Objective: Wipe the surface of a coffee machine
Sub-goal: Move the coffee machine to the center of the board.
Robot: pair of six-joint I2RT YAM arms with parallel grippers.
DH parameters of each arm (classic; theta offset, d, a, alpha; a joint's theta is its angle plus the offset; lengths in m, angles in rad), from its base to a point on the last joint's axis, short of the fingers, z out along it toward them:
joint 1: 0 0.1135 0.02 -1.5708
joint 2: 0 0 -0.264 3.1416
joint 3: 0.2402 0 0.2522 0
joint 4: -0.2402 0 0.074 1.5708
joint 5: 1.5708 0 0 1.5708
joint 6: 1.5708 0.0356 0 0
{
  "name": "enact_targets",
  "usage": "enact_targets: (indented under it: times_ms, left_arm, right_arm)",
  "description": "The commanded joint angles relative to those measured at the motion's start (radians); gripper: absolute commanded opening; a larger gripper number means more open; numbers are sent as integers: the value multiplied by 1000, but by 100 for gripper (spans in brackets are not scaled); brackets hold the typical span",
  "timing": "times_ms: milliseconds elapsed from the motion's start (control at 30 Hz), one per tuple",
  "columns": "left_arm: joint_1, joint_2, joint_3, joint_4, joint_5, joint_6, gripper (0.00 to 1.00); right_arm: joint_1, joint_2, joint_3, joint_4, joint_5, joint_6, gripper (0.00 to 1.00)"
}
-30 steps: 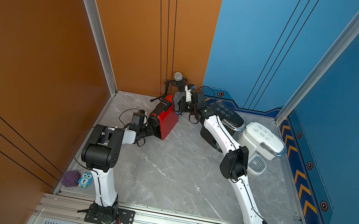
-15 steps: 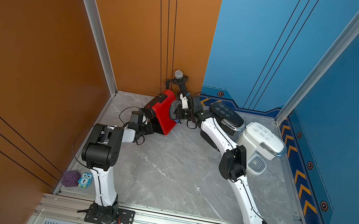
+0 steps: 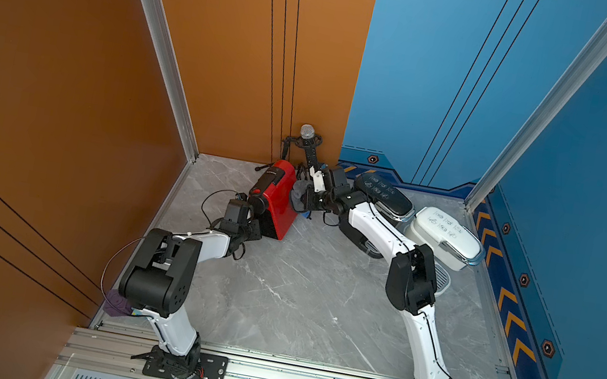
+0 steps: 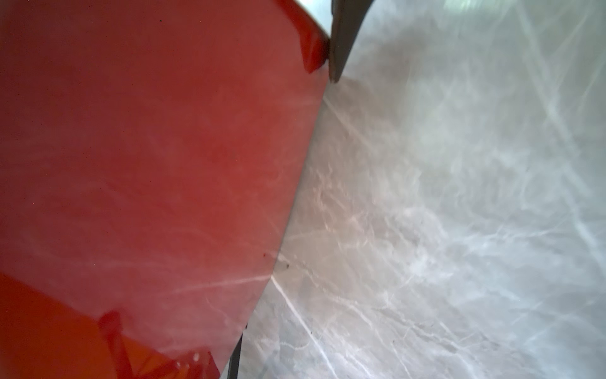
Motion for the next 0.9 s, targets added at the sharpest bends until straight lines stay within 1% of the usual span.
enact_targets:
  times_ms: [0,133,233,400,467,667,700,800,867]
  left_arm:
    - [-61,-61,-97,-212,-31,-73,0]
    - [-129,-112,-184,-219,-49,-116,0]
    - [-188,-140,-226,-233,-94,-136,0]
    - [-217,-148,-274,-239,-64,-179,0]
    - [-233,-152,-285,-245,-50,-199,0]
    - [-253,-173,-308,-245,-84,-237,0]
    - [-252,-187,-314,-245,-90,-243,0]
    - [-250,-258,-337,-251,-113,-253,6]
    - [-249,-316,-340,-285,-138,-255,7]
  right_arm:
    - [-9,-111,-113,100,-2,13,0]
    - [-15,-219,-282,158,8,17,0]
    - [-13,-307,-431,218,1,35,0]
    - [-3,-433,-678,338,-24,72,0]
    - [4,-466,-743,372,-30,88,0]
    - [37,-488,-815,379,-14,61,0]
    - [37,-489,-822,381,-14,65,0]
    - [37,-501,-849,385,-5,73,0]
    - [35,-508,-858,384,-6,70,0]
